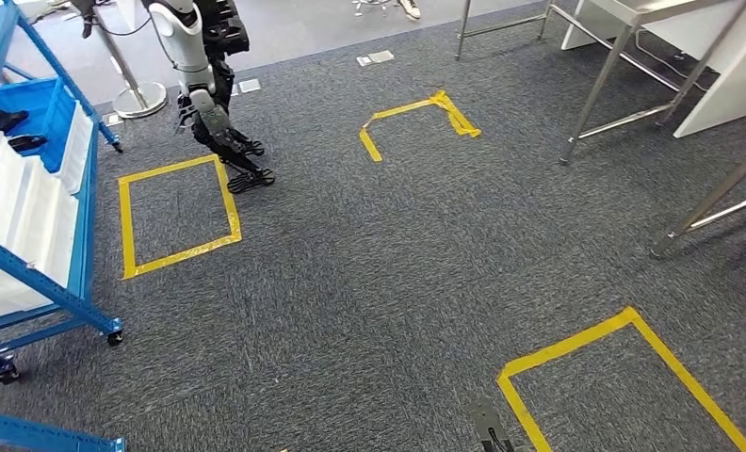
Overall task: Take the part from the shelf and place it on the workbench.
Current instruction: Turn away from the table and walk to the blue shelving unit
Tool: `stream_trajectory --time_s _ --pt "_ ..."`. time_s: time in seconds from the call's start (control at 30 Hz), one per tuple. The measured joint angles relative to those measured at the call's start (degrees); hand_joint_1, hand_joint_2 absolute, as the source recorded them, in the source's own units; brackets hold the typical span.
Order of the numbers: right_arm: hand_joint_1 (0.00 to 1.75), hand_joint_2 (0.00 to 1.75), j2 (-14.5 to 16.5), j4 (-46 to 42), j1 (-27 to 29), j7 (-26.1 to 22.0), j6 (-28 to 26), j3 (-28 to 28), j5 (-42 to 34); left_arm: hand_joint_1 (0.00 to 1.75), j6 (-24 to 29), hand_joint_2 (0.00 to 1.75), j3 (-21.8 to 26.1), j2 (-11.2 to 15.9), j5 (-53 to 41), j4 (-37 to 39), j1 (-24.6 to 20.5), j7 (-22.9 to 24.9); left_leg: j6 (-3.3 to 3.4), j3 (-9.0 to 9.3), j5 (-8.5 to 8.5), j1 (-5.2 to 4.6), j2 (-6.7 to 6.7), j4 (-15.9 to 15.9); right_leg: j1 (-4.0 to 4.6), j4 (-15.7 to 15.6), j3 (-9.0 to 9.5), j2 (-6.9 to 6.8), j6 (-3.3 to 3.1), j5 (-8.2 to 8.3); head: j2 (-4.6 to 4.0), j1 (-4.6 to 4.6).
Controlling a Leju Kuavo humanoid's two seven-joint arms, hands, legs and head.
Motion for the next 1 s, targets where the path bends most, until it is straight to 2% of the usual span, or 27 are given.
stream_trajectory --time_s 0.03,0.07,0.1,0.13,0.17,0.23,0.27,0.3,0.33,0.37,0.4,0.47,0.5,0.53,0.57,0.6,0.63,0.67,0.7,0.73,0.77,0.83,0.87,0.93,0.97,1.0 --pt "0.00 0.00 0.0 0.0 0.1 0.1 0.0 0.0 0.0 0.00 -0.1 0.00 0.0 0.0 0.0 0.0 0.0 -0.1 -0.08 -1.49 -1.07 0.06 0.30 3.1 0.17 0.0 -0.01 -0.83 -0.10 -0.07 0.00 0.01" --pt "0.00 0.00 -0.1 0.0 0.1 0.1 0.0 0.0 0.0 0.00 -0.2 0.00 0.0 -0.1 0.0 0.0 0.1 -0.2 -0.08 -2.10 -1.11 0.10 0.48 4.4 0.29 0.0 -0.01 -1.65 -0.17 -0.14 0.00 0.01" --pt "0.00 0.00 -0.1 0.0 0.1 0.3 -0.1 0.0 0.0 0.00 -0.4 0.00 0.0 -0.1 0.0 0.0 0.1 -0.5 -0.01 -1.57 -0.15 0.14 0.68 3.5 0.36 0.0 0.04 -2.39 -0.24 -0.20 0.00 0.00" --pt "0.00 0.00 -0.1 0.0 0.1 0.4 -0.1 0.0 -0.1 0.00 -0.7 0.00 0.0 -0.1 0.1 0.0 0.2 -0.9 0.14 0.08 1.54 0.15 1.10 0.5 0.40 0.0 0.14 -3.07 -0.29 -0.27 0.00 0.00" --pt "0.00 0.00 -0.1 0.0 0.1 0.5 -0.1 0.0 -0.1 0.00 -0.9 0.00 0.0 -0.1 0.1 0.0 0.2 -1.4 0.39 2.30 3.27 0.07 2.33 -3.5 0.46 0.0 0.28 -3.65 -0.28 -0.36 0.00 -0.01" --pt "0.00 0.00 -0.1 0.0 0.2 0.8 -0.1 0.0 -0.2 0.00 -1.5 0.87 0.0 -0.1 0.3 0.0 0.0 -2.1 1.00 5.57 5.03 -0.45 4.83 -9.6 0.92 0.1 0.46 -4.69 -0.01 -0.65 0.00 0.06" --pt "0.00 0.00 -0.2 0.0 0.3 0.9 -0.1 0.0 -0.3 0.00 -1.7 1.31 0.0 -0.1 0.4 0.0 -0.1 -2.5 1.28 6.08 5.10 -0.74 5.53 -10.8 1.12 0.1 0.53 -5.20 0.20 -0.78 0.00 0.09" --pt "0.00 0.00 -0.2 0.0 0.4 1.1 -0.1 0.0 -0.3 0.00 -1.9 1.75 0.0 -0.1 0.6 0.0 -0.1 -2.8 1.51 5.99 4.98 -1.01 5.19 -11.0 1.23 0.1 0.60 -5.79 0.43 -0.90 0.00 0.13" --pt "0.00 0.00 -0.2 0.0 0.5 1.2 -0.2 -0.1 -0.4 0.00 -2.0 1.75 0.0 -0.1 0.7 0.0 -0.1 -3.1 1.80 5.98 5.10 -1.04 4.44 -11.2 1.26 0.0 0.73 -6.34 0.65 -1.01 0.00 0.14" --pt "0.00 0.00 -0.2 0.0 0.5 1.3 -0.2 -0.1 -0.4 0.00 -2.1 1.75 0.0 -0.1 0.8 0.0 -0.1 -3.3 2.08 6.09 5.30 -0.98 3.77 -11.5 1.19 0.3 0.72 -5.99 0.88 -1.30 0.00 0.15" --pt "0.00 0.00 -0.2 0.0 0.5 1.3 -0.2 -0.1 -0.5 0.00 -2.2 1.75 0.0 0.0 0.8 0.0 -0.1 -3.4 2.43 6.27 5.55 -0.83 3.10 -11.8 1.11 1.3 0.34 -4.87 0.99 -1.97 0.00 0.17" --pt "0.00 0.00 -0.3 0.0 0.8 1.3 -0.3 -0.1 -0.4 0.00 -2.3 1.75 0.0 -0.1 0.9 0.0 -0.3 -3.4 2.96 6.44 5.95 -0.47 1.66 -12.2 0.86 7.0 -2.27 -1.36 0.80 -4.70 0.00 0.24" --pt "0.00 0.00 -0.4 0.0 1.0 1.3 -0.3 -0.1 -0.4 0.00 -2.3 1.75 0.0 -0.1 0.9 0.0 -0.3 -3.4 3.10 6.37 6.03 -0.39 0.81 -12.2 0.79 10.9 -4.21 -0.23 0.66 -6.29 0.00 0.26" --pt "0.00 0.00 -0.5 0.0 1.2 1.3 -0.3 -0.1 -0.3 0.00 -2.3 1.75 0.0 -0.1 1.0 0.0 -0.4 -3.4 3.14 6.30 6.05 -0.38 -0.11 -12.2 0.71 14.4 -5.96 0.31 0.70 -7.44 0.00 0.27" --pt "0.00 0.00 -0.5 0.0 1.4 1.3 -0.3 -0.1 -0.3 0.00 -2.3 1.75 0.0 -0.1 1.0 0.0 -0.3 -3.4 3.14 6.29 6.07 -0.36 -1.02 -12.2 0.60 16.1 -6.97 0.52 1.01 -7.71 0.00 0.26" --pt "0.00 0.00 -0.6 0.0 1.4 1.3 -0.3 -0.1 -0.2 0.00 -2.3 1.75 0.0 -0.1 1.1 0.0 -0.3 -3.3 3.11 6.32 6.08 -0.31 -1.89 -12.1 0.45 15.6 -6.92 0.63 1.54 -7.01 0.00 0.25" --pt "0.00 0.00 -0.6 0.0 1.4 1.3 -0.3 -0.1 -0.2 0.00 -2.3 1.75 0.0 -0.1 1.2 0.0 -0.3 -3.3 3.01 6.40 6.07 -0.22 -2.77 -12.1 0.22 12.7 -5.72 0.91 2.23 -5.43 0.00 0.25" --pt "0.00 0.00 -0.7 0.0 1.4 1.3 -0.3 -0.1 -0.1 0.00 -2.3 1.75 0.1 -0.1 1.2 0.0 -0.2 -3.2 2.83 6.44 6.04 -0.11 -3.61 -12.0 -0.13 8.5 -3.87 1.78 2.95 -3.48 0.00 0.26" --pt "0.00 0.00 -0.7 0.0 1.4 1.3 -0.3 -0.1 -0.1 0.00 -2.3 1.75 0.1 -0.1 1.2 0.0 -0.3 -3.2 2.53 6.43 5.96 -0.12 -4.38 -11.8 -0.31 4.7 -2.20 2.74 3.34 -1.93 0.00 0.27" --pt "0.00 0.00 -0.7 0.1 1.4 1.3 -0.3 -0.1 -0.1 0.00 -2.3 1.75 0.1 -0.1 1.2 0.0 -0.3 -3.2 2.18 6.34 5.89 -0.14 -5.03 -11.6 -0.45 1.9 -1.00 3.48 3.36 -0.87 0.00 0.26" --pt "0.00 0.00 -0.7 0.1 1.3 1.3 -0.3 -0.1 -0.1 0.00 -2.3 1.75 0.1 -0.1 1.2 0.0 -0.2 -3.2 1.85 6.20 5.88 -0.17 -5.50 -11.6 -0.44 0.6 -0.45 3.94 3.07 -0.46 0.00 0.25" --pt "0.00 0.00 -0.6 0.1 1.3 1.3 -0.3 -0.1 -0.1 0.00 -2.3 1.75 0.1 -0.1 1.2 0.0 0.0 -3.2 1.23 5.91 6.07 -0.05 -6.24 -11.7 -0.25 0.4 -0.26 3.19 2.02 -0.25 0.00 0.21" --pt "0.00 0.00 -0.6 0.1 1.2 1.3 -0.3 -0.1 -0.1 0.00 -2.3 1.75 0.1 -0.1 1.2 0.0 0.1 -3.2 0.98 5.76 5.98 0.01 -5.78 -11.6 -0.31 0.3 -0.14 2.76 1.63 -0.10 0.00 0.21" --pt "0.00 0.00 -0.5 0.1 1.2 1.3 -0.3 -0.1 -0.1 0.00 -2.2 1.75 0.1 0.0 1.2 0.0 0.1 -3.2 0.52 4.55 4.20 -0.03 -3.10 -8.9 -0.51 0.1 -0.07 1.69 0.85 0.08 0.00 0.04" --pt "0.00 0.00 -0.5 0.1 1.2 1.3 -0.3 -0.1 -0.1 0.00 -2.2 1.75 0.1 0.0 1.2 0.0 0.1 -3.1 0.33 3.19 2.43 -0.06 -1.39 -5.9 -0.45 0.1 -0.05 1.05 0.57 0.03 0.00 -0.05" --pt "0.00 0.00 -0.5 0.1 1.3 1.3 -0.3 -0.2 0.0 0.00 -2.1 1.75 0.1 0.0 1.2 0.0 0.0 -2.9 0.17 1.32 0.46 -0.05 -0.32 -2.0 -0.30 0.1 -0.06 0.32 0.32 -0.06 0.00 -0.14"
